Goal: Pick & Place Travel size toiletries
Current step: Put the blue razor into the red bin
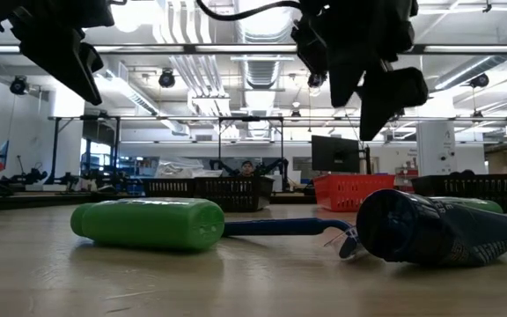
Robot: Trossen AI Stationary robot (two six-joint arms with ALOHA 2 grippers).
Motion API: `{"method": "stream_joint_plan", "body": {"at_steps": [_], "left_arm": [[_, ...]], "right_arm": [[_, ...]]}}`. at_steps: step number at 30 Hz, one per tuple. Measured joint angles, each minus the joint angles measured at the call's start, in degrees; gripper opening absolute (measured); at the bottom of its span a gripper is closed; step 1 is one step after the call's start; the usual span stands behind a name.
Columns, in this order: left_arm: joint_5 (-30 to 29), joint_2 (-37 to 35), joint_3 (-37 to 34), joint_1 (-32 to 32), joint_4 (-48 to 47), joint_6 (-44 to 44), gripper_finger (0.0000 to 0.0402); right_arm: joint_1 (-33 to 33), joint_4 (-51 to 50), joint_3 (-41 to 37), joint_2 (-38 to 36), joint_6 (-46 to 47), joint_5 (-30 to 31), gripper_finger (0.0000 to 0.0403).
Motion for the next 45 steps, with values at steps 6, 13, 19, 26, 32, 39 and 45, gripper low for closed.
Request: {"method": "stream_joint_plan", "body": {"at_steps": [6,13,19,26,32,39,45], "left_arm": [[0.6,0.3,-0.1,0.1,0.7,2.4,0.009],[0.7,0.2,-0.2,0.2,0.7,5.4,0.009],[0.7,0.1,-0.2,0.2,0.6,7.0,0.009],[3.1,0.0,-0.2,0.2,0.6,9.5,0.009],[4.5,0.0,-0.3,0.2,0.5,10.7,0.009],[5.0,0.0,-0.3,0.2,0.5,10.7,0.009],[5.0,0.0,-0.4,0.2,0.6,10.7,0.009]], "right_arm": [[0.3,1.2,0.0,0.5,0.2,-0.1,0.0257],[2.3,5.6,0.6,1.6,4.2,-3.6,0.0245],[5.2,8.9,3.5,7.2,6.1,-4.1,0.0249],[6.7,5.3,10.1,13.2,5.8,2.3,0.0234],[8.2,3.6,14.7,18.8,4.5,3.6,0.0233],[10.3,1.1,17.8,22.6,5.0,6.4,0.0234],[11.3,-1.8,19.7,23.4,4.6,12.3,0.022]]}}
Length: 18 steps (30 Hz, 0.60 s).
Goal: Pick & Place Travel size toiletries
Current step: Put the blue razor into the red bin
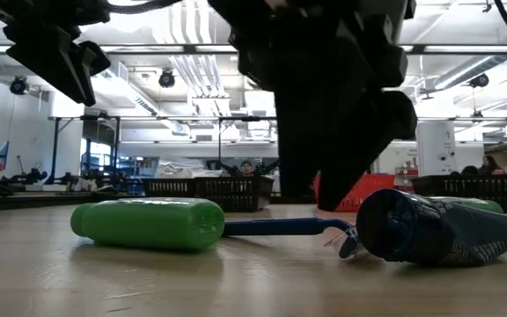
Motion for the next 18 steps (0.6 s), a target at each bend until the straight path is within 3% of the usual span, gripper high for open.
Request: {"method": "stream_joint_plan", "body": {"at_steps": [18], "left_arm": [[0.0,0.0,0.0,0.0,0.0,0.0,0.009]], "right_arm": [[0.1,5.4,-4.4,0.0,-9.4,3.3,0.0218]]}}
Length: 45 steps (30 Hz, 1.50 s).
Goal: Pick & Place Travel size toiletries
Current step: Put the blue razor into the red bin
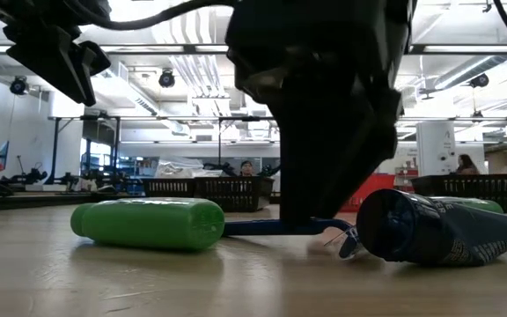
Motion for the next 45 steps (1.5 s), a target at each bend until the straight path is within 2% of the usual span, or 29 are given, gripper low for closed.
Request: {"method": "stream_joint_plan", "body": {"at_steps": [14,18,22,29,32,39,45], "left_arm": [[0.0,0.0,0.0,0.0,0.0,0.1,0.009],[0.0,0.0,0.0,0.0,0.0,0.1,0.009],[0.0,0.0,0.0,0.0,0.0,0.1,0.009],[0.0,0.0,0.0,0.0,0.0,0.2,0.009],[0.0,0.0,0.0,0.0,0.0,0.2,0.009],[0.0,0.0,0.0,0.0,0.0,0.1,0.009],[-1.2,0.0,0.0,0.0,0.2,1.0,0.009]], "right_arm": [[0.0,2.7,-3.1,-0.3,-4.9,0.1,0.0197],[0.0,2.6,-3.2,-0.3,-3.5,-0.2,0.0167],[-0.1,2.2,-3.2,-0.3,-0.9,-0.4,0.0117],[-0.2,1.8,-3.3,-0.5,5.5,-1.4,0.0027],[-0.2,1.5,-3.4,-0.8,10.2,-0.2,0.0028],[0.1,-8.2,-3.6,-4.7,31.9,12.5,0.0033],[-2.6,-12.4,-5.5,-11.9,32.7,13.7,0.0031]]}}
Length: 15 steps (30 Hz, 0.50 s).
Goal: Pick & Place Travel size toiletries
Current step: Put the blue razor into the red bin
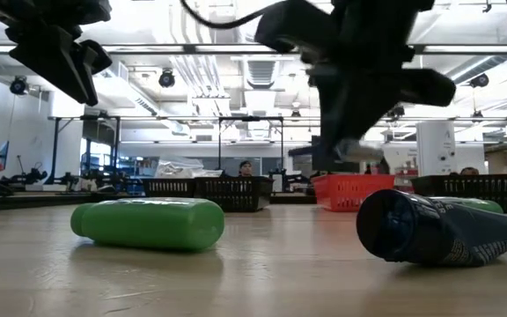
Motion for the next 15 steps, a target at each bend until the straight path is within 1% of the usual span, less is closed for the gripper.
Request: {"method": "stream_joint_plan", "body": {"at_steps": [3,5,7,11,15], "left_arm": [[-0.1,0.0,0.0,0.1,0.5,0.0,0.009],[-0.1,0.0,0.0,0.1,0.8,0.1,0.009],[-0.2,0.1,0.0,0.3,1.0,0.1,0.009],[-0.2,0.2,0.0,1.2,1.7,0.1,0.009],[-0.5,0.2,0.0,2.9,1.7,-0.2,0.009]], "right_arm": [[-3.1,0.3,-3.7,-5.8,-0.2,3.5,0.003],[-6.4,1.4,-7.5,-10.6,-0.3,4.3,0.003],[-10.2,3.7,-12.2,-15.1,-1.9,4.0,0.003],[-18.6,11.9,-20.9,-23.8,-8.1,2.4,0.003],[-26.2,15.1,-26.3,-28.1,-13.3,0.9,0.003]]}}
